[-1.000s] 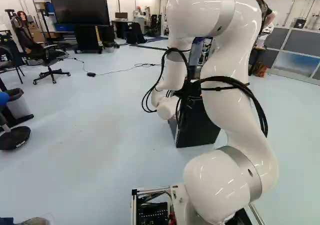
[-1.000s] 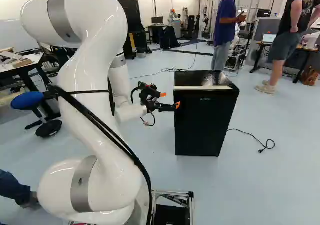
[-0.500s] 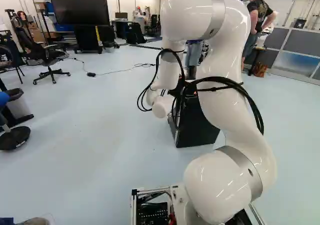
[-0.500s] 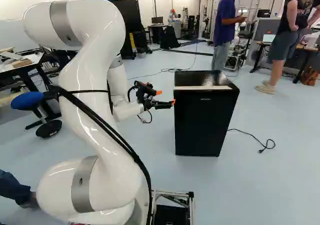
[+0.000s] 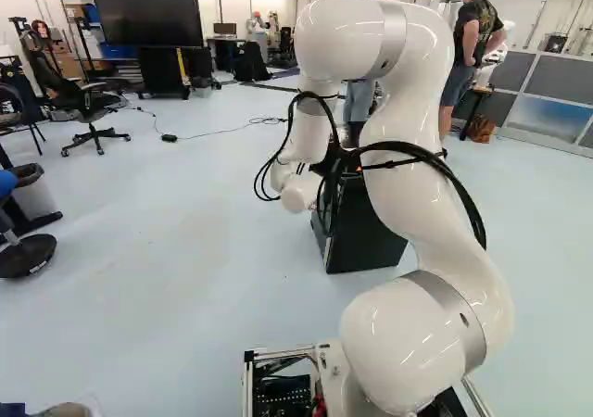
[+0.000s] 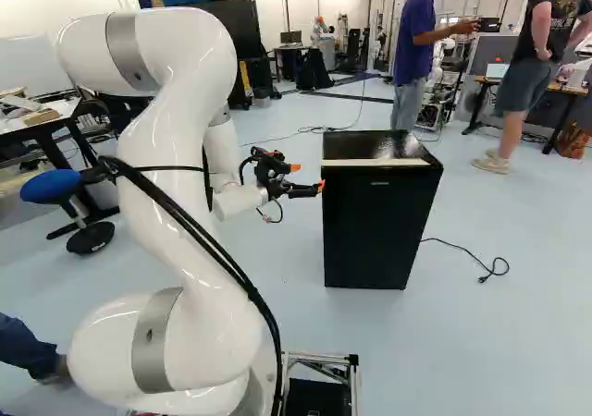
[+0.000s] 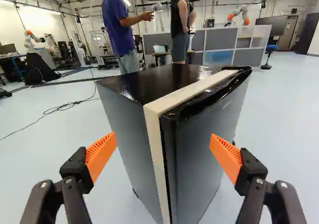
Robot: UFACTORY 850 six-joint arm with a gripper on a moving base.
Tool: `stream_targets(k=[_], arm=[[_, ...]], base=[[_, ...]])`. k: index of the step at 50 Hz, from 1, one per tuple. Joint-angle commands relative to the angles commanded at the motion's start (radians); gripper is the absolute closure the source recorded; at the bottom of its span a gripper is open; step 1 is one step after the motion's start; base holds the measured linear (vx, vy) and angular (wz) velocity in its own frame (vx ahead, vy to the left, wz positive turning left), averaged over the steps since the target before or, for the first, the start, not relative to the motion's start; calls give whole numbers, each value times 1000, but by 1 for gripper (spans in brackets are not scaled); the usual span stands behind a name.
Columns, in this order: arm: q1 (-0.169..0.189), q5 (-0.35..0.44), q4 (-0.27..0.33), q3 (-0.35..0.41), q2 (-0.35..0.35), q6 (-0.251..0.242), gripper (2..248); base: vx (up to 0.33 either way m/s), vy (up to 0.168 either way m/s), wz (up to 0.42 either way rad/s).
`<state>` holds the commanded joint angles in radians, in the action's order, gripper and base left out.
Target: Grab a drink from the fridge
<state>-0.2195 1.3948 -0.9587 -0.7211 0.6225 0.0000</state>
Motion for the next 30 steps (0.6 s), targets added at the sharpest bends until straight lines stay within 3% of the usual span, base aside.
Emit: stream_targets(k=[30], arm=[[36,0,0,-20,13,0,3]], base=[[0,0,0]])
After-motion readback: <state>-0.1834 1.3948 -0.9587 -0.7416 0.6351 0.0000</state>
